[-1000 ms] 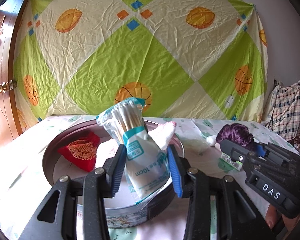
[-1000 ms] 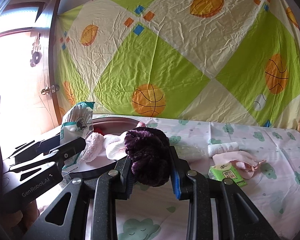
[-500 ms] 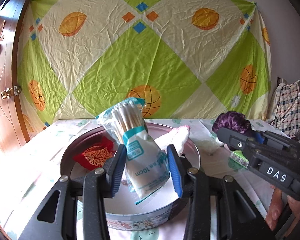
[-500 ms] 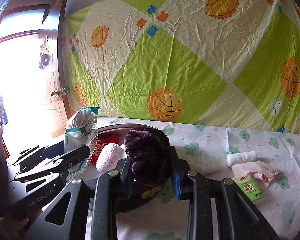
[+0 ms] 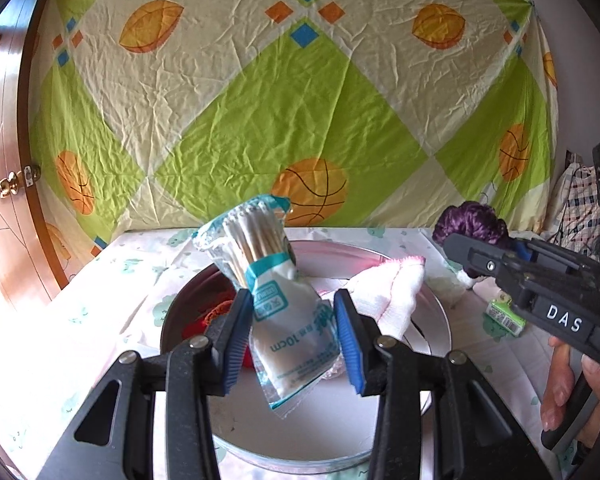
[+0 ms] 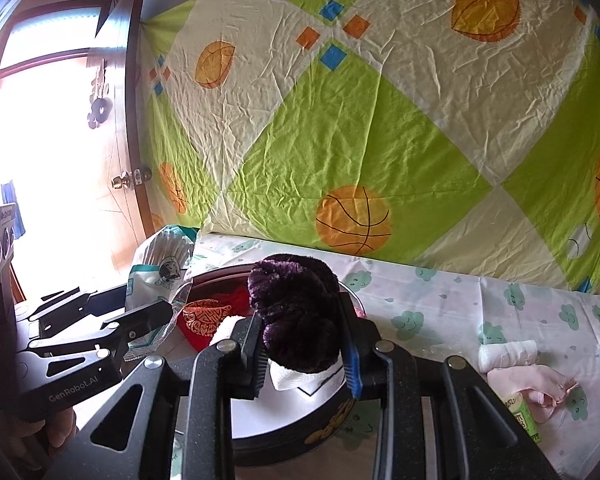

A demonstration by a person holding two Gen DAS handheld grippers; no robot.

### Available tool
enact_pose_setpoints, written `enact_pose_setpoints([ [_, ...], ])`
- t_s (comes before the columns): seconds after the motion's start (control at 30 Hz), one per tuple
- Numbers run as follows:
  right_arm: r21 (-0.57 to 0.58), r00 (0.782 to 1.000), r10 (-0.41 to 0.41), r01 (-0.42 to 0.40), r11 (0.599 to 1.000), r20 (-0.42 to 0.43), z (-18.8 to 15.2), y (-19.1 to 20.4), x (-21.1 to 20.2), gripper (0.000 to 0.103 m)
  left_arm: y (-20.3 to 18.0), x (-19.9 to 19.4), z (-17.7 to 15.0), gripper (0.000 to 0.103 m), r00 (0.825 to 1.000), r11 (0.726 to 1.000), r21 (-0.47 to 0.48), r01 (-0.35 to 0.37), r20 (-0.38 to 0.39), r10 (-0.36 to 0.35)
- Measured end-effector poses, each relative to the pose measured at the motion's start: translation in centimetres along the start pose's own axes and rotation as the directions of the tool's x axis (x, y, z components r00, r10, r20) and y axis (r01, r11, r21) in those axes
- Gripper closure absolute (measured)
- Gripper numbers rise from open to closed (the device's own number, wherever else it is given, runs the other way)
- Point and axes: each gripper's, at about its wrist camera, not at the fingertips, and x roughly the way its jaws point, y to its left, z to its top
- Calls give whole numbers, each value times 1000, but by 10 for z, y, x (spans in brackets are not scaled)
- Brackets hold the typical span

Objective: Organize soft objects
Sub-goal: 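Hold the swab bag and pom-pom over the tin with both tools, then open both tools to drop the swab bag and pom-pom into the tin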

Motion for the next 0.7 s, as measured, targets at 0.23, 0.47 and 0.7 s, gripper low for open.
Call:
enact_pose_setpoints([
  [0.23,40,997,40,-37,999,-70,12,-2,35,69,18,27,14,62,996,1000,-12,11,-86,-12],
  [0.47,38,987,39,-34,999,-154,14,0,75,69,26,60,19,62,979,997,-59,59,-192,-69],
  [0.7,39,977,44,-37,999,-209,9,1,97,69,27,75,19,62,967,995,-73,73,-241,-88],
])
